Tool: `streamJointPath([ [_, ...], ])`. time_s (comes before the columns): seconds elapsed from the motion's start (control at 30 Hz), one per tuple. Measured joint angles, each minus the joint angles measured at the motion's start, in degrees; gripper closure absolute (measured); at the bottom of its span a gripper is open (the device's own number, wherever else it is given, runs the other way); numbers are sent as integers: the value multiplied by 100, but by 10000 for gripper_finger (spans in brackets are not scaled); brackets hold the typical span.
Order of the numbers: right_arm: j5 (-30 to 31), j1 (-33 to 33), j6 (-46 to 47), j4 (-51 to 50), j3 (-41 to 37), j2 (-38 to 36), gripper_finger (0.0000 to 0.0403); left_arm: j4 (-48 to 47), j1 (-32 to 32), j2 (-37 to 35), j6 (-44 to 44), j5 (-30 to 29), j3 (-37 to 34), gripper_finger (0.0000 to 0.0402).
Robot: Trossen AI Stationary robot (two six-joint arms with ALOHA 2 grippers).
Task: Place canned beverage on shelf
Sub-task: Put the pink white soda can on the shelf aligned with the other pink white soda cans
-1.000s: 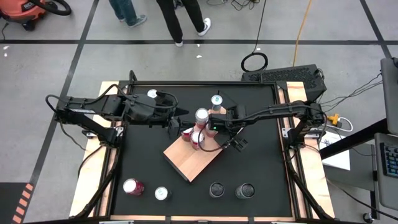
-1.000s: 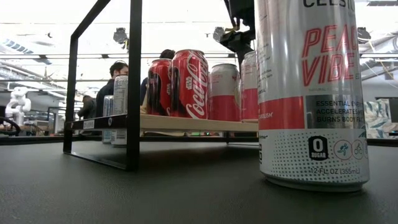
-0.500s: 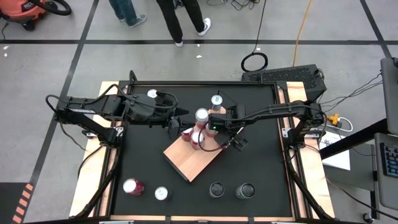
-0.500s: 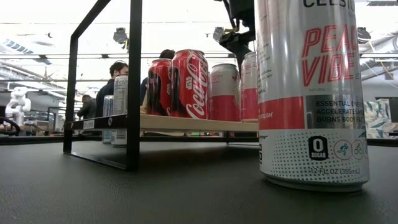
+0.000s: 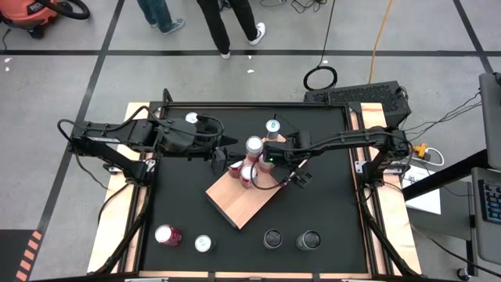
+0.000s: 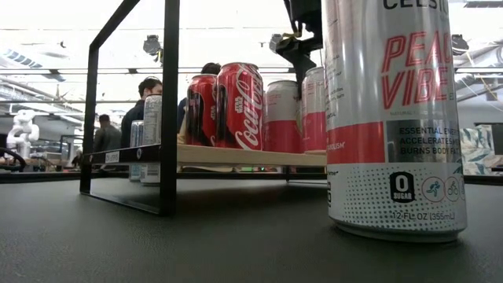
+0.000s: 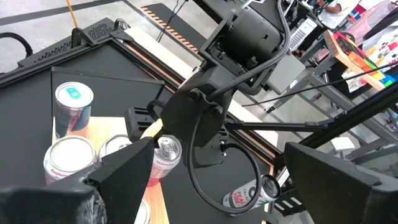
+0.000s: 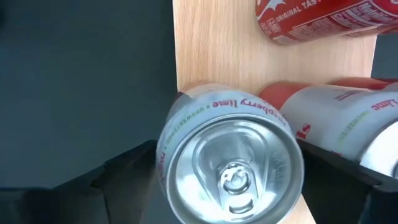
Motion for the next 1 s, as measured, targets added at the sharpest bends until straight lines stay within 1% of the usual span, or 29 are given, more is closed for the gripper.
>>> streamJointPath([
  [0.5, -44, 1, 180, 6, 4, -110, 63, 0, 0, 0, 2, 69, 0, 38],
  [0.77, -51, 3, 369, 115, 4, -423, 63, 3, 0, 0, 101, 80, 0, 38],
  [0.87, -67, 20, 654, 86, 7, -626, 63, 4, 0, 0, 101, 79, 0, 38],
  [0.93, -294, 21, 1012, 47, 7, -806, 63, 7, 0, 0, 102, 79, 0, 38],
  [1.0, -721, 18, 1501, 40, 15, -984, 64, 7, 0, 0, 101, 79, 0, 38],
])
